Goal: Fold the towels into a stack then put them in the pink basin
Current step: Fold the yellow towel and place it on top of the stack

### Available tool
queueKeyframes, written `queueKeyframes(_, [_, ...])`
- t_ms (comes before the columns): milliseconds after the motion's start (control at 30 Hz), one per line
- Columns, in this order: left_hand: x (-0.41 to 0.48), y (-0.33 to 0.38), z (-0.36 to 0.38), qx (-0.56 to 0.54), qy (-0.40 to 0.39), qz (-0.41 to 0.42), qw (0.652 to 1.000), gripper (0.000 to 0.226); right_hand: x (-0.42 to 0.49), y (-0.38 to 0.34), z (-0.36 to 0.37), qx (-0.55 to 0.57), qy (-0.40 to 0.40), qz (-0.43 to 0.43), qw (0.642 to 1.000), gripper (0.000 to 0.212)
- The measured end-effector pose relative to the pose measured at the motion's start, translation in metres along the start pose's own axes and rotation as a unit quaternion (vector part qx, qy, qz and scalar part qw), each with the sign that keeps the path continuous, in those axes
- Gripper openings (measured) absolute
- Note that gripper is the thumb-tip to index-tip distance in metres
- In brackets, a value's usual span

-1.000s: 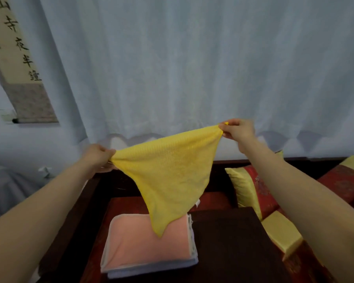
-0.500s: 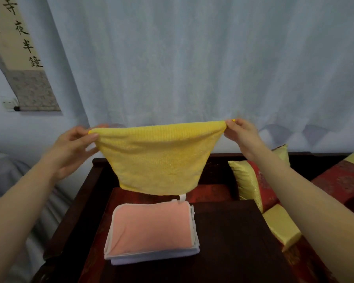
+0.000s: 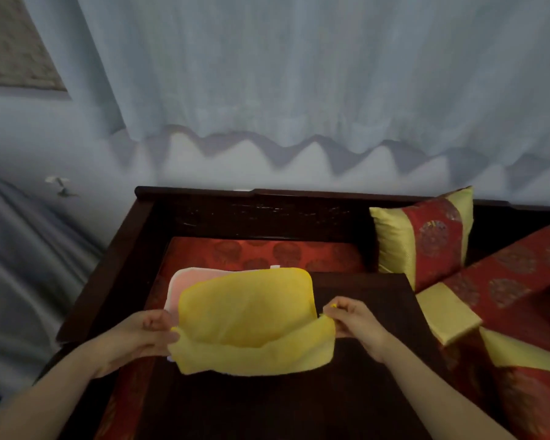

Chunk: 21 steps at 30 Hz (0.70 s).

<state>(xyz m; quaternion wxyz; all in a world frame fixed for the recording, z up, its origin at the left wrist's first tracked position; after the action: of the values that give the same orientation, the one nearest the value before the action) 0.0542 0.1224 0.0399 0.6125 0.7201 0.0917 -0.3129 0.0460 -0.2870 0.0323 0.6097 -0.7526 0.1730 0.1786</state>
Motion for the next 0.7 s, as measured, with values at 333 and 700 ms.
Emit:
queueKeyframes(333, [0.08,0.0,0.011,0.36,0.138,0.142,0.912,0.014,0.061,0.017,0.011,-0.284,0.07,-0.095,0.952,0.006])
queueKeyframes(700, [0.135,0.004,0.007,0.324,0.178,0.172,0.913,0.038,0.152,-0.016,0.043,-0.389,0.075,-0.167,0.903,0.025])
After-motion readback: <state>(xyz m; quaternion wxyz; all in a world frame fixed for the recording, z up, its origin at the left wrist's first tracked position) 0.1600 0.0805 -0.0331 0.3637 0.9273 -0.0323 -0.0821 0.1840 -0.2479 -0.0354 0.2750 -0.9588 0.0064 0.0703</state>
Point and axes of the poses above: each hand's wrist, its own x-axis towards the middle knuckle, its own z-axis out of the palm, y = z × x, the point moved 2 cm from there along x, towards the middle knuckle, and after that the axes turned 6 degrees about y, right-handed, at the moved point
